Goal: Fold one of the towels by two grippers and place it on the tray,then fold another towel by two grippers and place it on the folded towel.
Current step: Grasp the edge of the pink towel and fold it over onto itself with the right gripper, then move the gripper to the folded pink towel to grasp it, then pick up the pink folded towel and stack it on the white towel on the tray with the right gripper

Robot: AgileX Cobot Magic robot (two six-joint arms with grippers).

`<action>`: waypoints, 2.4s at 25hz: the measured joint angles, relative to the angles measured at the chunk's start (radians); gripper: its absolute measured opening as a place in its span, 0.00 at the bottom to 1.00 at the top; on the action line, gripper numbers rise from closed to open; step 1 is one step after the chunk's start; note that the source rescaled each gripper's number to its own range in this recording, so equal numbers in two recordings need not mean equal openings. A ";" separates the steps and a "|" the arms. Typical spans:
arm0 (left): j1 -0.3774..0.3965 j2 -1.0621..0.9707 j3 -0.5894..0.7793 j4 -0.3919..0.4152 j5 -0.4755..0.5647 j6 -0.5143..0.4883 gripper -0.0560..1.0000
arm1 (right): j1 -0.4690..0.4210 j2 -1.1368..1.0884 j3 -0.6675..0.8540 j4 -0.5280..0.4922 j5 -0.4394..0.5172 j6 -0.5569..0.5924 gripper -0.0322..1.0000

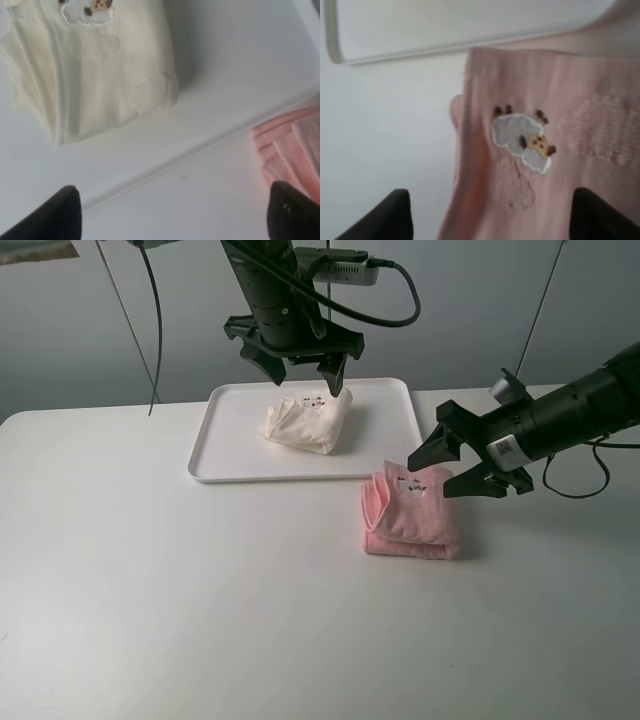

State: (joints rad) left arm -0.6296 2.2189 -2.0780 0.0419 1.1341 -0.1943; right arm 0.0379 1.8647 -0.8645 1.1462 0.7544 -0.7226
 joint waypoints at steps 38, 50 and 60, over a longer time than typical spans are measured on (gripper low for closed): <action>0.004 -0.002 -0.002 0.026 0.081 0.117 0.96 | 0.092 0.133 -0.010 -0.045 -0.079 -0.058 0.12; 0.146 -0.051 -0.002 -0.102 0.085 0.262 0.96 | 0.161 0.133 -0.204 0.100 0.221 -0.116 0.12; 0.275 -0.088 -0.041 -0.294 0.085 0.362 0.96 | 0.208 0.164 -0.544 0.060 0.314 0.078 0.12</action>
State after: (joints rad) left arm -0.3545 2.1306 -2.1190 -0.2520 1.2190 0.1682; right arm 0.2462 2.0290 -1.4083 1.2062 1.0684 -0.6442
